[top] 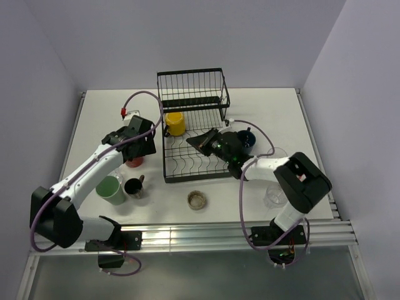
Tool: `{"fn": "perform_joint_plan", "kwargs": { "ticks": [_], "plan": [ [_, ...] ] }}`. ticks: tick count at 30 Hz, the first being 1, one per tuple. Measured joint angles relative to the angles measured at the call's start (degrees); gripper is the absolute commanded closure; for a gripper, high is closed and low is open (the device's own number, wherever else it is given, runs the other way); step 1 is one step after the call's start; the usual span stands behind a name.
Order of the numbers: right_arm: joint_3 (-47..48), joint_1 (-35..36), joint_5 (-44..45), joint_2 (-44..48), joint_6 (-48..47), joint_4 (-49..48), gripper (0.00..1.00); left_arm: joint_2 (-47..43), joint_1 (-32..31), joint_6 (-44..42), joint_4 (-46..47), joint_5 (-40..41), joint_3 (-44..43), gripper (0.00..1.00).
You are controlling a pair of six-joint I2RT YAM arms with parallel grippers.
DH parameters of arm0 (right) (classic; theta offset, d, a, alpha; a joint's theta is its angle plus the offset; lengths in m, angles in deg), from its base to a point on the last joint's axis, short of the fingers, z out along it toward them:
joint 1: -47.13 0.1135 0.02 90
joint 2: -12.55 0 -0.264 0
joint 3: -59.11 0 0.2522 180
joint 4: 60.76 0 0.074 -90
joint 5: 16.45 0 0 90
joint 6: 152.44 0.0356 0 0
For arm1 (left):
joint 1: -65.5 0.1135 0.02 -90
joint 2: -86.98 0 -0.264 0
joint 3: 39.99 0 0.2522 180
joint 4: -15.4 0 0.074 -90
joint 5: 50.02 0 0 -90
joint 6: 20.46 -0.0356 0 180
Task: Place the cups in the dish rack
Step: Grab a cup with the left arm
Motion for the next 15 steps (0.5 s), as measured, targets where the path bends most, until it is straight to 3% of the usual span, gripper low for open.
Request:
{"fn": "perform_joint_plan", "kwargs": {
  "ticks": [6, 15],
  "plan": [
    [-2.8, 0.8, 2.9, 10.5, -4.1, 4.7, 1.0, 6.2, 1.6, -0.1, 0.1, -0.4, -1.9, 0.31],
    [-5.8, 0.8, 6.6, 20.7, -8.8, 11.9, 1.0, 12.8, 3.8, -0.7, 0.9, -1.1, -5.6, 0.39]
  ]
}}
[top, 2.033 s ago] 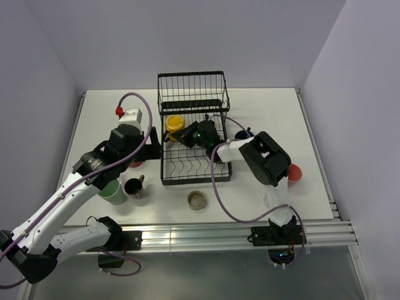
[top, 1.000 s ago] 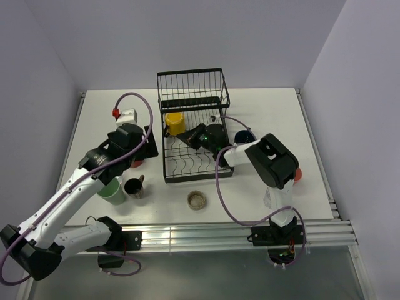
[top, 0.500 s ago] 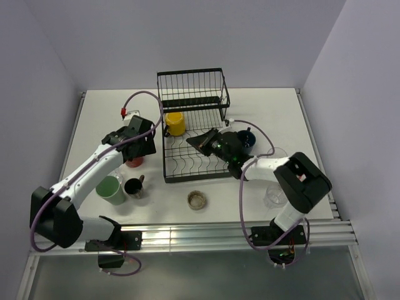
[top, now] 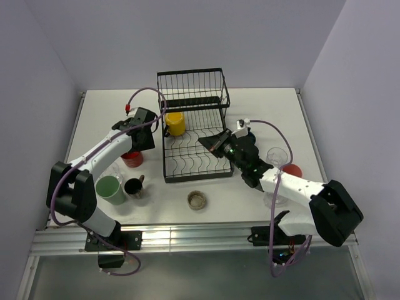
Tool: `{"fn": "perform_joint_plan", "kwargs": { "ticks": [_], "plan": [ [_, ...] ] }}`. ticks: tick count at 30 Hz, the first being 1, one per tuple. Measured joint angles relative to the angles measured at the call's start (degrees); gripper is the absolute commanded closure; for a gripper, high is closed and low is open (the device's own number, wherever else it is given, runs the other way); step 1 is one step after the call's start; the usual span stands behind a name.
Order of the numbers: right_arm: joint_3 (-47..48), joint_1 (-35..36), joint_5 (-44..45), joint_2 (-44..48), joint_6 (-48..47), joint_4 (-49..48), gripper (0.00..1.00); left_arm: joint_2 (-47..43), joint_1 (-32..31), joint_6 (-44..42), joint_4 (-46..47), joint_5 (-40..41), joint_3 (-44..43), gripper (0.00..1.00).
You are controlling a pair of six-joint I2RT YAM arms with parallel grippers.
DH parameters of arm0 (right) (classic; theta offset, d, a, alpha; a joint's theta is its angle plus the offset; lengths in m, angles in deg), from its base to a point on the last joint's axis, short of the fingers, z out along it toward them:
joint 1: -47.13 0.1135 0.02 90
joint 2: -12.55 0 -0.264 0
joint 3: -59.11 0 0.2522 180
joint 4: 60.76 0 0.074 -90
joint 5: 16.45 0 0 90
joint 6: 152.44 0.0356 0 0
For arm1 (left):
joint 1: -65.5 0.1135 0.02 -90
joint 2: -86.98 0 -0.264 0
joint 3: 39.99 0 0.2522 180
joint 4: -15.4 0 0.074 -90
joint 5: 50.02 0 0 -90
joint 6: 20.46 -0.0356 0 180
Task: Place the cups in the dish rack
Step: Grab a cup with the left arm
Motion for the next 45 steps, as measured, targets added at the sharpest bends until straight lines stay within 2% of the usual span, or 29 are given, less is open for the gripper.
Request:
{"fn": "perform_joint_plan", "kwargs": {
  "ticks": [7, 13, 16, 17, 20, 32, 39, 41, 45],
  "plan": [
    [-1.5, 0.0, 1.3, 3.9, -1.7, 2.2, 1.0, 3.8, 2.7, -0.9, 1.6, -2.1, -0.3, 0.49],
    [-1.6, 0.0, 1.7, 4.6, -2.8, 3.6, 1.0, 6.0, 4.8, -1.1, 3.0, -4.7, -0.2, 0.64],
    [-1.6, 0.0, 1.7, 4.6, -3.0, 3.9, 1.0, 6.3, 5.1, -1.2, 3.7, -5.9, -0.1, 0.76],
    [-1.6, 0.0, 1.7, 4.6, -3.0, 4.0, 1.0, 6.4, 5.1, -1.2, 4.0, -6.3, -0.1, 0.88],
    [-1.7, 0.0, 1.7, 4.6, -3.0, 4.3, 1.0, 6.4, 5.2, -1.3, 4.5, -7.1, -0.1, 1.0],
    [-1.6, 0.0, 1.2, 4.6, -4.5, 6.0, 1.0, 2.7, 7.6, -1.9, 2.5, -8.9, 0.0, 1.0],
    [1.1, 0.0, 1.2, 4.6, -6.3, 9.2, 1.0, -3.0, 8.1, -2.4, -1.9, -8.8, -6.6, 1.0],
    [2.3, 0.0, 1.2, 4.6, -7.0, 10.3, 0.99, -5.5, 8.1, -2.4, -2.5, -9.4, -9.0, 1.0],
    [4.7, 0.0, 0.5, 4.7, -8.4, 12.9, 0.89, -11.2, 8.1, -2.3, -2.8, -13.0, -11.8, 1.0]
  ]
}}
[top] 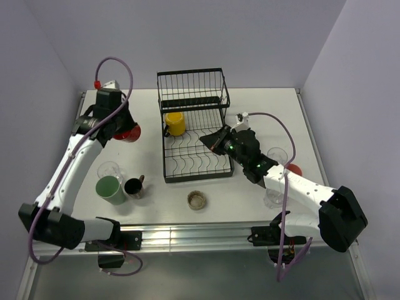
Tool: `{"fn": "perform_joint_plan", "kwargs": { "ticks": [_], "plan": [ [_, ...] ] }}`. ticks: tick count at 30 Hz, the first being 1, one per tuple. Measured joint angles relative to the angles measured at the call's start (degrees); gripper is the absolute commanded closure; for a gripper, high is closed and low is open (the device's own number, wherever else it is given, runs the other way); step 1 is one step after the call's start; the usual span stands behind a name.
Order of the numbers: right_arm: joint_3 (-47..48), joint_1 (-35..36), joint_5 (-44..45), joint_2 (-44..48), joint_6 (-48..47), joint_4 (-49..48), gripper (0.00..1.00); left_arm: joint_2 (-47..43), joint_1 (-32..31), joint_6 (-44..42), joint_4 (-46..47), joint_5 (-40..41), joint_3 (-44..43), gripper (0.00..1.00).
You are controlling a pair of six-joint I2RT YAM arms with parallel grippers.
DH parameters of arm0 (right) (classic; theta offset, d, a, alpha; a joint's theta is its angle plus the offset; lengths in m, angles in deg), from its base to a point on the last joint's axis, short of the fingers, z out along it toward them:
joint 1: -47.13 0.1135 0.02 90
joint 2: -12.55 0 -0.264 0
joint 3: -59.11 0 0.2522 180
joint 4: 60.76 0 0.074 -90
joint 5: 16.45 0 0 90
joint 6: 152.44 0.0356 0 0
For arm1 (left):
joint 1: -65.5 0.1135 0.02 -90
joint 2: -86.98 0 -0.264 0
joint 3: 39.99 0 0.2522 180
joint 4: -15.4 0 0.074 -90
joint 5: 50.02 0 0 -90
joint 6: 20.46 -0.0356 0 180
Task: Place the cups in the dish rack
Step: Grab a cup with the left arm
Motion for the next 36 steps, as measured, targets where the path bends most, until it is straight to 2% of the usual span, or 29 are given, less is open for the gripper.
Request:
{"fn": "perform_joint_plan", "kwargs": {
  "ticks": [5, 6, 8, 9, 14, 16, 20, 26, 36],
  "plan": [
    [4.8, 0.0, -2.4, 0.0, -2.3, 3.9, 0.72, -8.0, 0.0, 0.3, 0.3, -8.6, -0.5, 1.0],
    [5.9, 0.0, -3.1, 0.0, -2.9, 4.4, 0.65, -9.1, 0.0, 0.5, 0.4, -10.4, -0.5, 1.0],
    [8.0, 0.0, -4.7, 0.2, -3.8, 5.2, 0.56, -11.5, 0.0, 1.0, 1.1, -15.0, -0.5, 1.0],
    [8.7, 0.0, -5.5, 0.3, -4.4, 5.3, 0.46, -12.5, 0.0, 1.5, 1.5, -17.2, -0.4, 1.0],
    [10.0, 0.0, -9.9, 3.4, -6.6, 5.6, 0.18, -16.7, 0.0, 2.9, 5.0, -26.2, 1.6, 1.0],
    [10.1, 0.0, -11.6, 4.9, -7.3, 5.5, 0.12, -18.0, 0.0, 3.6, 6.8, -29.7, 3.0, 1.0],
    [10.2, -0.3, -15.2, 7.4, -8.3, 4.5, 0.1, -19.8, 0.1, 5.5, 10.8, -36.2, 5.8, 1.0],
    [10.2, -1.4, -20.7, 8.2, -8.6, 0.6, 0.0, -20.6, 1.4, 10.8, 20.8, -47.4, 9.9, 1.0],
    [10.2, -3.3, -26.8, 7.2, -9.6, -6.5, 0.0, -20.4, 7.3, 24.5, 42.3, -63.0, 15.0, 1.0]
  ]
}}
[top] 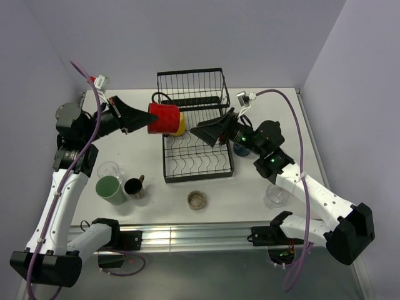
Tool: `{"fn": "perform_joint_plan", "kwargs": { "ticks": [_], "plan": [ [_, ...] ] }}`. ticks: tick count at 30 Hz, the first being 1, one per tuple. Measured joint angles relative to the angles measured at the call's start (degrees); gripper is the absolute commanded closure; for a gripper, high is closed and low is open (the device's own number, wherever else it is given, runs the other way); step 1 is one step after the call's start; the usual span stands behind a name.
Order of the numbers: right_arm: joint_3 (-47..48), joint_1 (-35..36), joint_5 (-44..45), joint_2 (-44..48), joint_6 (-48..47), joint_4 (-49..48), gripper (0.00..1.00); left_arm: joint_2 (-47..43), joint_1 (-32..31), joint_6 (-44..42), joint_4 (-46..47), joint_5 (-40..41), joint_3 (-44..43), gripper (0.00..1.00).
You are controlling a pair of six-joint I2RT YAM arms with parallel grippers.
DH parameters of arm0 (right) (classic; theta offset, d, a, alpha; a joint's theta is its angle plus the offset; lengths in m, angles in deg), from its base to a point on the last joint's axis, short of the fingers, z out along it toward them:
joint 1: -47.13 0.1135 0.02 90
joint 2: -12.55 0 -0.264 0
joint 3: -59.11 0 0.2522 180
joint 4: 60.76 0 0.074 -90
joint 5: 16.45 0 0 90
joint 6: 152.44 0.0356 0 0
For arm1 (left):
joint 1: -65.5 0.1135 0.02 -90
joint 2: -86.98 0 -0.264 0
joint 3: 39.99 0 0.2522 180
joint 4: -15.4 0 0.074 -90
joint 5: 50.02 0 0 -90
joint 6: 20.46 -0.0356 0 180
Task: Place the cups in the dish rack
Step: Grab a cup with the left arm, then pass the cup from the left arm to the right
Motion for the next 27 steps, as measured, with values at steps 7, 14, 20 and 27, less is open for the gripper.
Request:
{"fn": "perform_joint_plan", "kwargs": {
  "ticks": [7, 14, 20, 27],
  "plan": [
    [2.1, -0.5, -3.8, -4.0, -0.1, -4.0, 0.0, 1.0, 1.8, 8.6, 13.0, -6.2, 3.1, 1.0],
    [4.2, -0.5, -6.0, -6.6, -0.5, -7.4, 0.0, 3.1, 2.1, 15.0, 21.0, -9.3, 5.0, 1.0],
    [4.5, -0.5, -8.1, -9.8, 0.1, -12.8, 0.0, 3.5, 2.2, 18.7, 26.3, -11.1, 5.7, 1.0],
    [5.5, -0.1, -9.5, -12.5, 0.4, -14.6, 0.0, 3.8, 2.6, 20.0, 28.7, -11.8, 6.0, 1.0]
  ]
}}
